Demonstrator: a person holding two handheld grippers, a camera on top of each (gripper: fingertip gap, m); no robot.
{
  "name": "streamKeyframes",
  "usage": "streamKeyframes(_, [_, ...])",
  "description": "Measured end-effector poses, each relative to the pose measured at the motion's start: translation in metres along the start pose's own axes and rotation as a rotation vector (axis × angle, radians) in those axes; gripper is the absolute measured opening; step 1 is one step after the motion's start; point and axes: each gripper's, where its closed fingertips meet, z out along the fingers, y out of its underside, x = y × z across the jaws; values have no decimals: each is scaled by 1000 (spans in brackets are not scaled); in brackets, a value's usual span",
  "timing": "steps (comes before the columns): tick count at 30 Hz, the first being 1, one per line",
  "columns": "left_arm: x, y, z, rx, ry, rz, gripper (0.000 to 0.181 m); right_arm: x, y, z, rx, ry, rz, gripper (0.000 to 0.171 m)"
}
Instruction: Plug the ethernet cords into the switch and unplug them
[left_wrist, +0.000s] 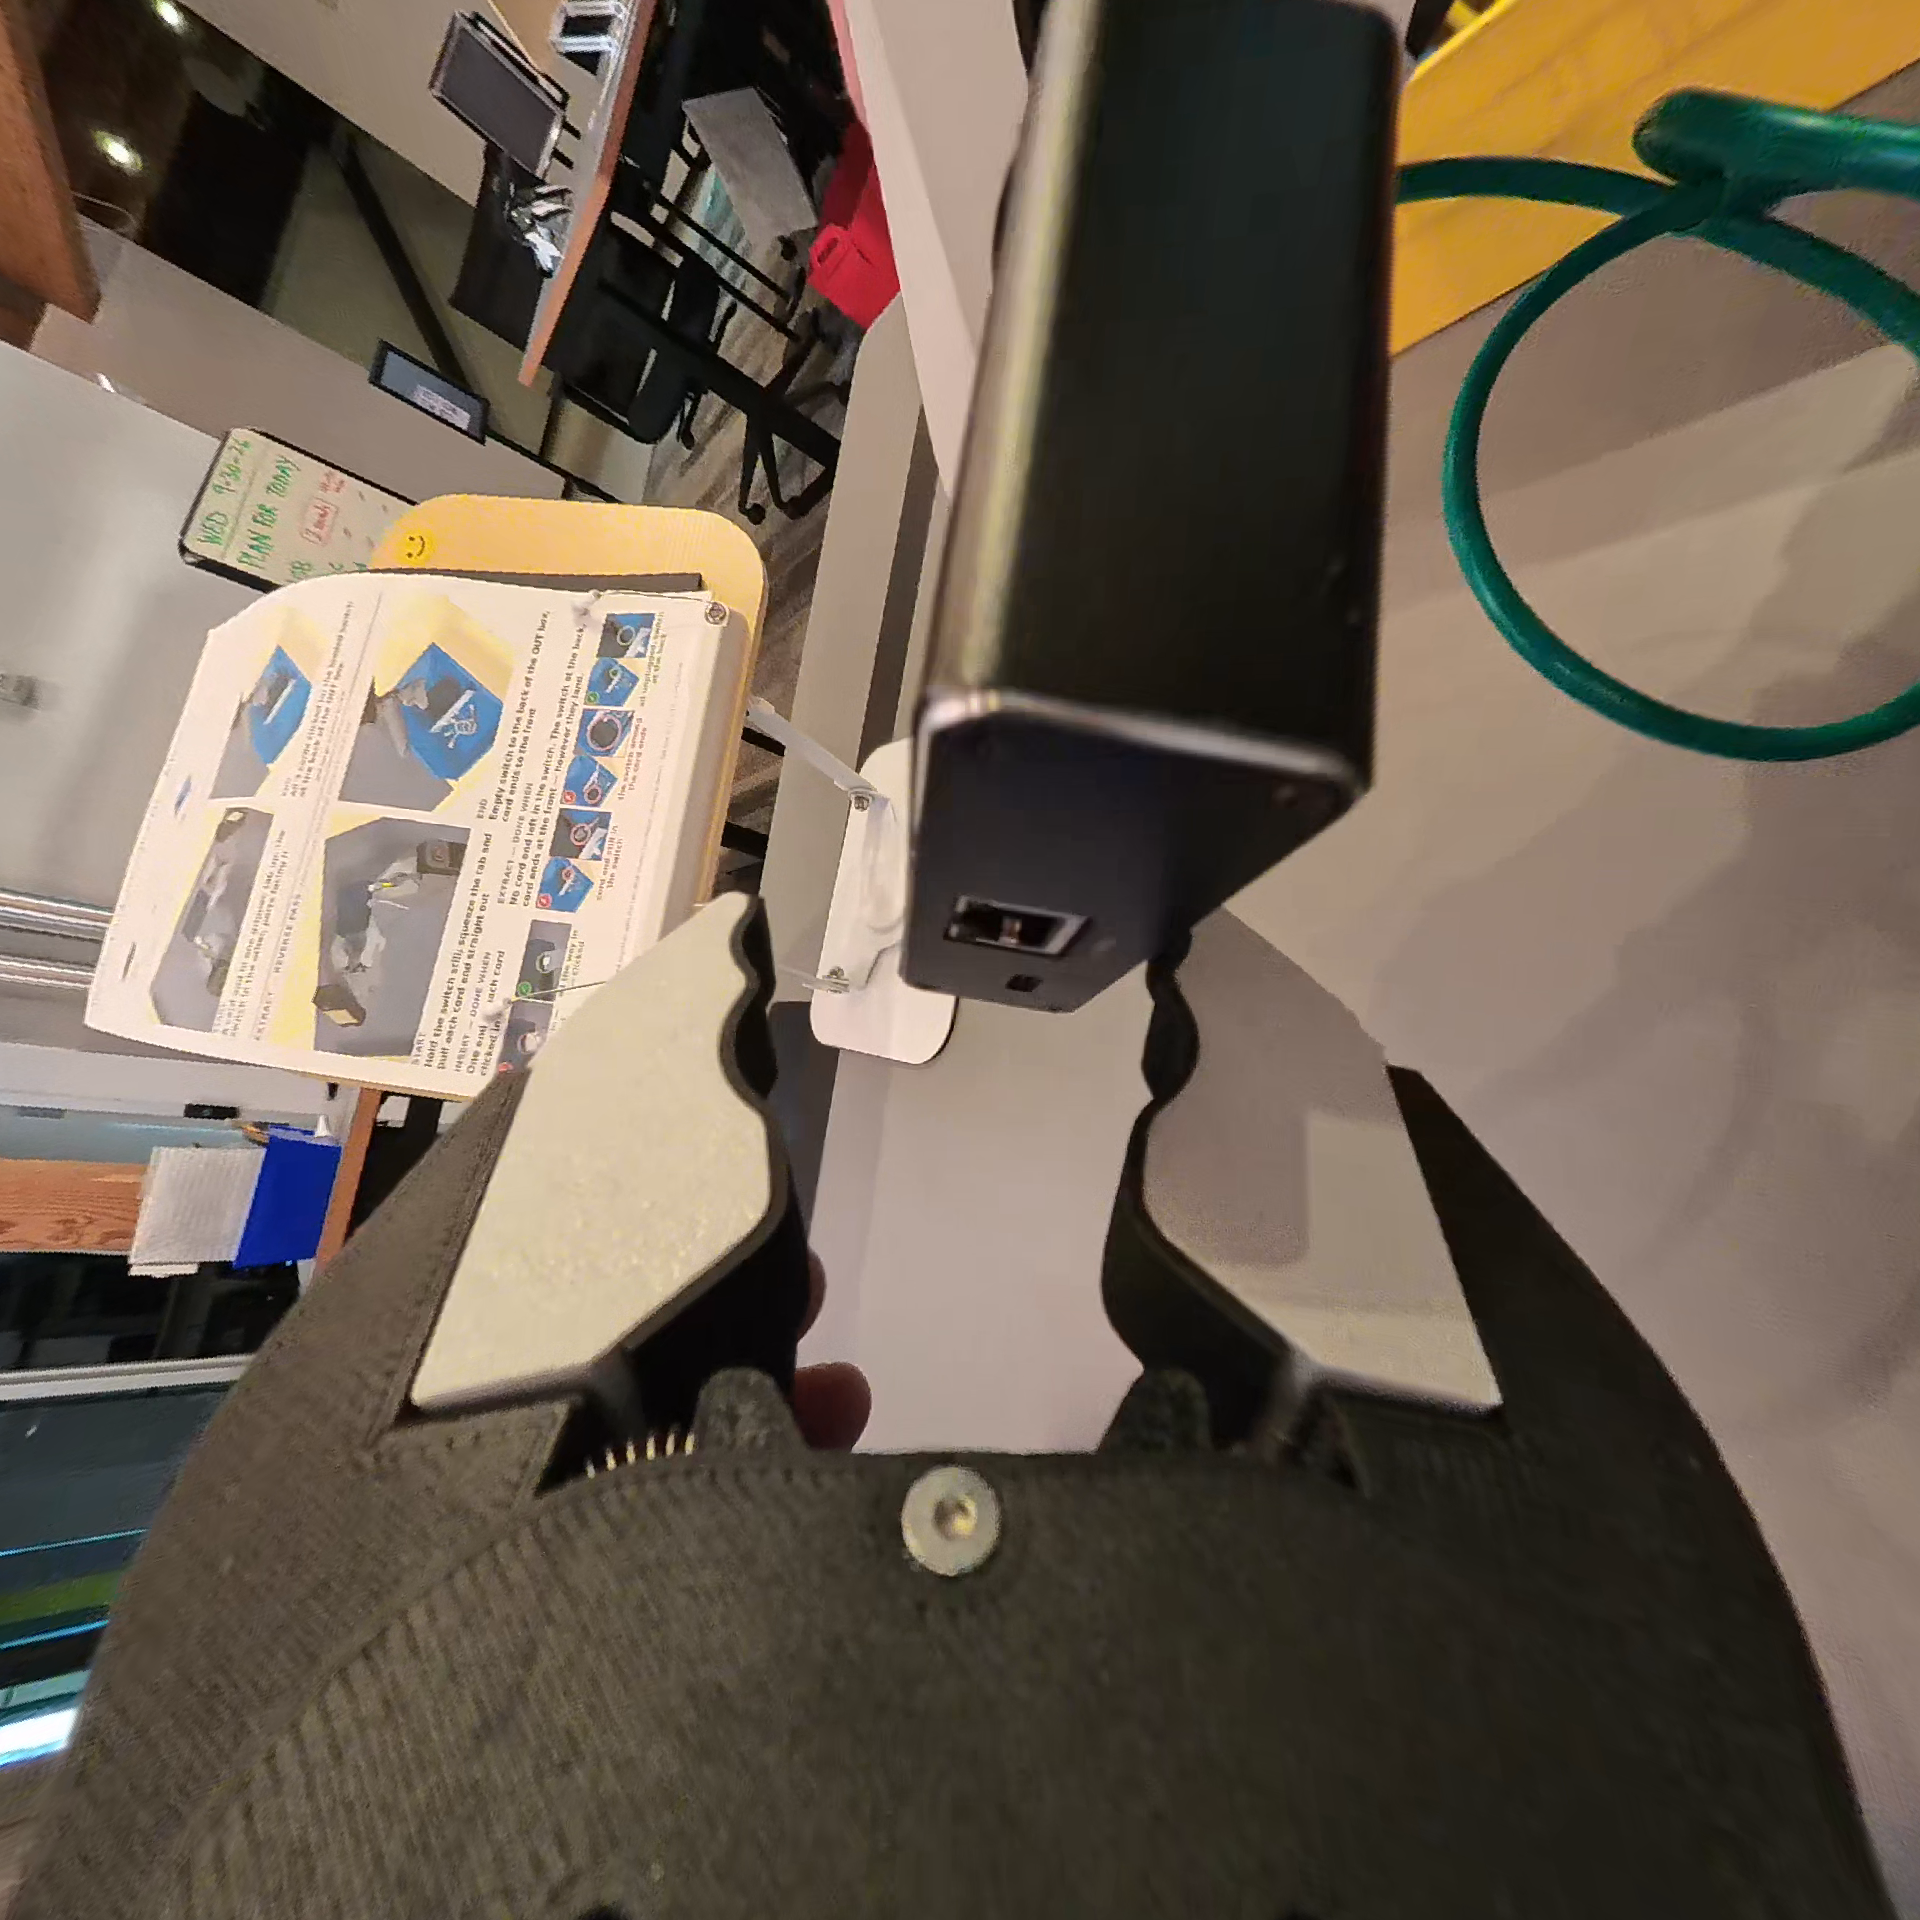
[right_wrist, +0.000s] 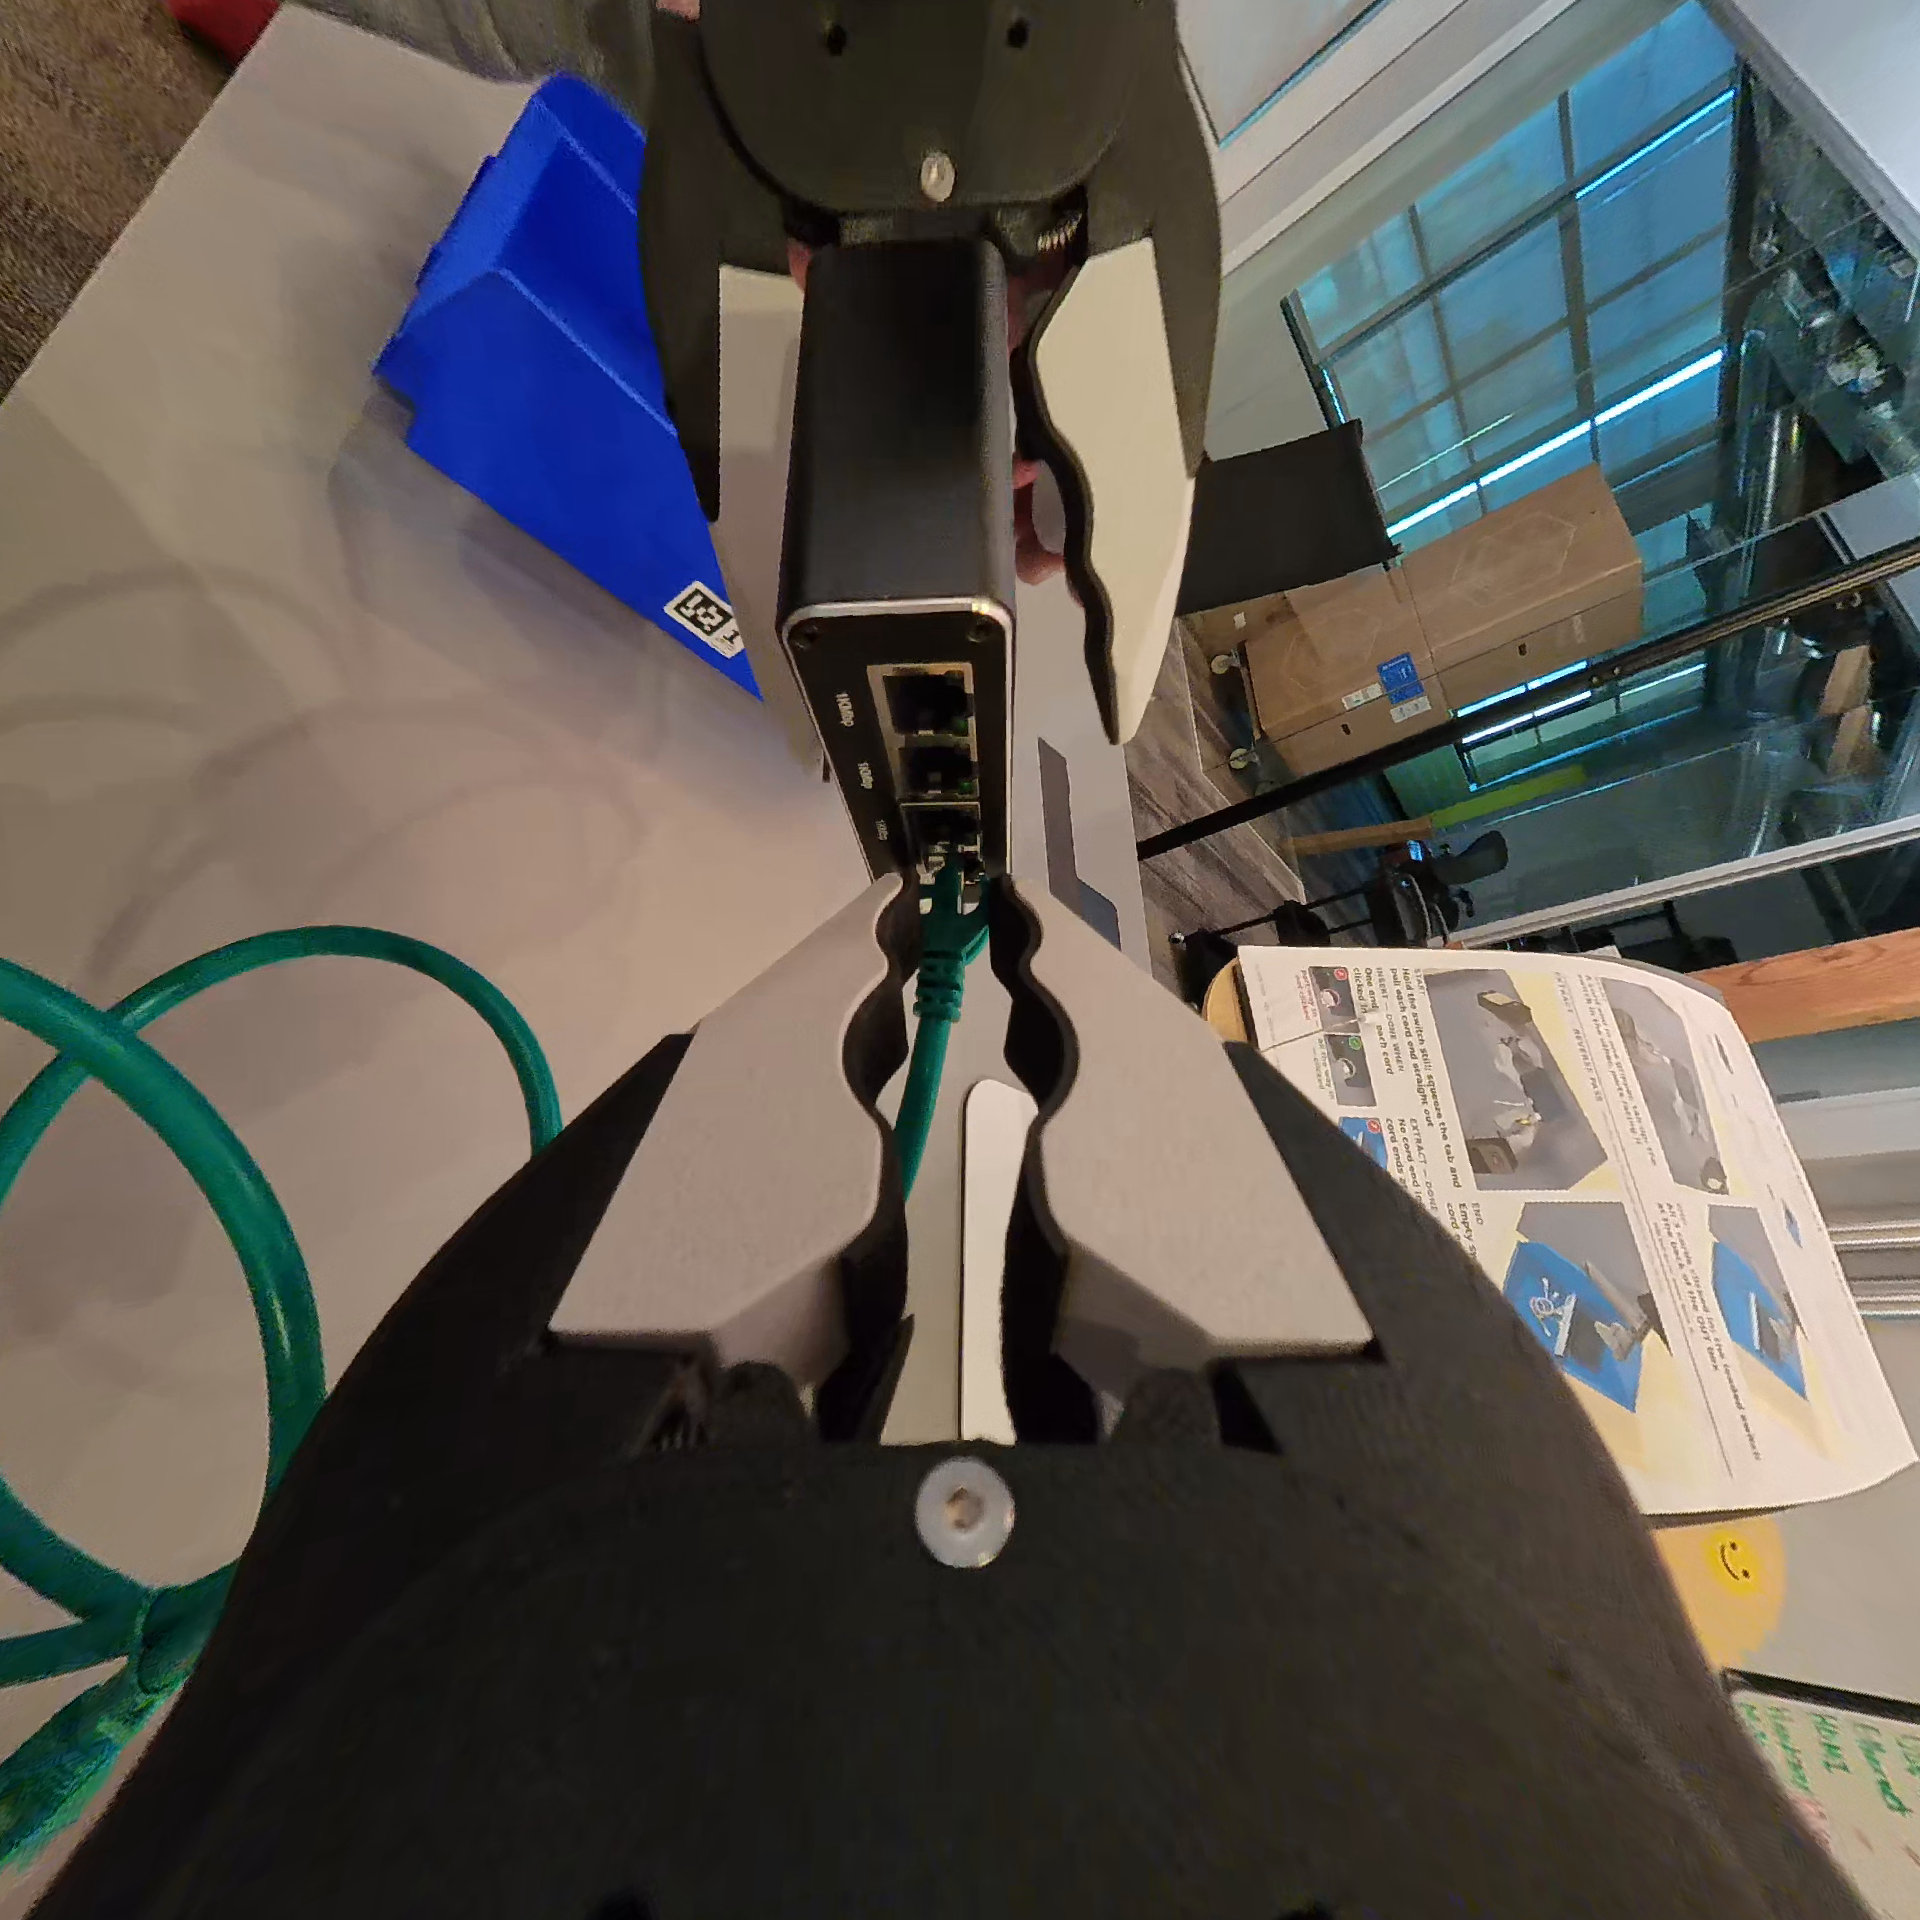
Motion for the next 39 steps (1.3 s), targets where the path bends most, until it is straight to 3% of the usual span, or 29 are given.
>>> streamKeyframes(4, [0, -3, 0, 83, 27, -106, 70, 3, -6, -4, 42, 4, 33, 10])
streamKeyframes(11, [-9, -32, -13, 471, 116, -487, 67, 11, -19, -12, 134, 7, 124, 9])
streamKeyframes(19, [-8, -55, -28, 673, 149, -516, 62, 13, -31, -16, 210, -20, 197, 10])
streamKeyframes(24, [-8, -59, -29, 675, 135, -496, 48, 15, -31, -17, 216, -17, 214, 10])
streamKeyframes(36, [-7, -55, -28, 617, 131, -453, 46, 16, -28, -17, 188, 0, 187, 10])
streamKeyframes(39, [-9, -48, -30, 592, 166, -502, 75, 17, -24, -17, 172, 12, 176, 10])
